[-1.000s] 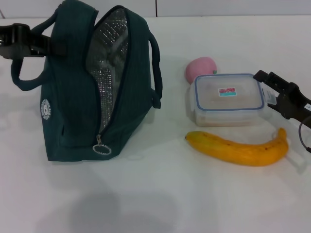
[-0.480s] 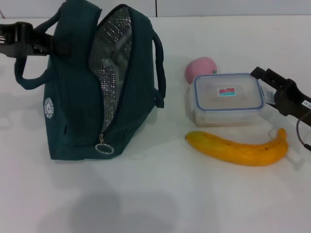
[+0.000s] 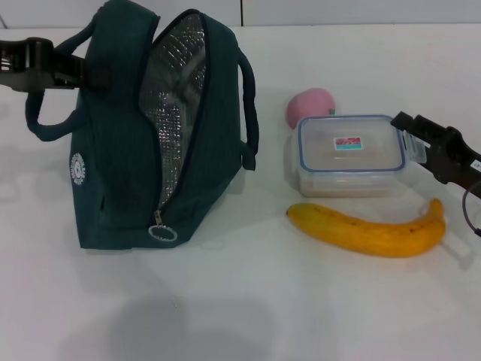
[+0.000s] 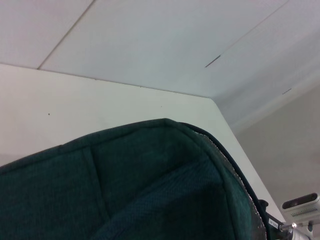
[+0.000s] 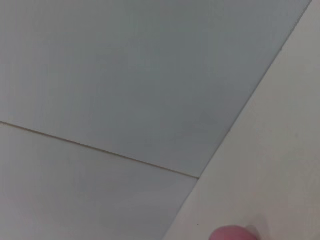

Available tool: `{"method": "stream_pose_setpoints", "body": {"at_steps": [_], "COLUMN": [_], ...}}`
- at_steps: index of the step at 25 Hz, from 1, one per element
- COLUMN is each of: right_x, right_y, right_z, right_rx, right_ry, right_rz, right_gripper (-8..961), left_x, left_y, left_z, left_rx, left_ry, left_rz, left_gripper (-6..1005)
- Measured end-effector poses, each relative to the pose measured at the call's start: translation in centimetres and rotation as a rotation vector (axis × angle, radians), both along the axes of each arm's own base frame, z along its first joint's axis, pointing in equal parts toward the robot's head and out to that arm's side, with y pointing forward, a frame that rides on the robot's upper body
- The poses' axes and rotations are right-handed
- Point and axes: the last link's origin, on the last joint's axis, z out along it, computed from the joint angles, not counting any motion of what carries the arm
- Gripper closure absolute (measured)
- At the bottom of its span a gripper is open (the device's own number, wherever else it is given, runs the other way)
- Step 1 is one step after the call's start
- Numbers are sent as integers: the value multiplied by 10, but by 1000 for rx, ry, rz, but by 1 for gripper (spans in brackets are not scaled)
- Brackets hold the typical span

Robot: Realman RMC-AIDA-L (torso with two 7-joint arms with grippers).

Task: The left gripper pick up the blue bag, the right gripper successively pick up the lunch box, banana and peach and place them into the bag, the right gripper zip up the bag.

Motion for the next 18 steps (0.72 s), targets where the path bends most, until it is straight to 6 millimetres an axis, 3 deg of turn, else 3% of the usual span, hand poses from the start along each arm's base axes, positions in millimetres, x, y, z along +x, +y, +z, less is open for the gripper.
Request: {"method": "stream_pose_setpoints", "body": {"at_steps": [18], "right_x": [4], "right_y": [-6], "right_z": [1], "right_rx": [13], "right_ry": [-5], "right_rz": [2], "right_gripper": [807], "left_x": [-1], "left_y": [-1], "left_z": [0], "left_rx": [0], "left_ry": [-1], "left_rz": [1], "left_gripper": [965]}}
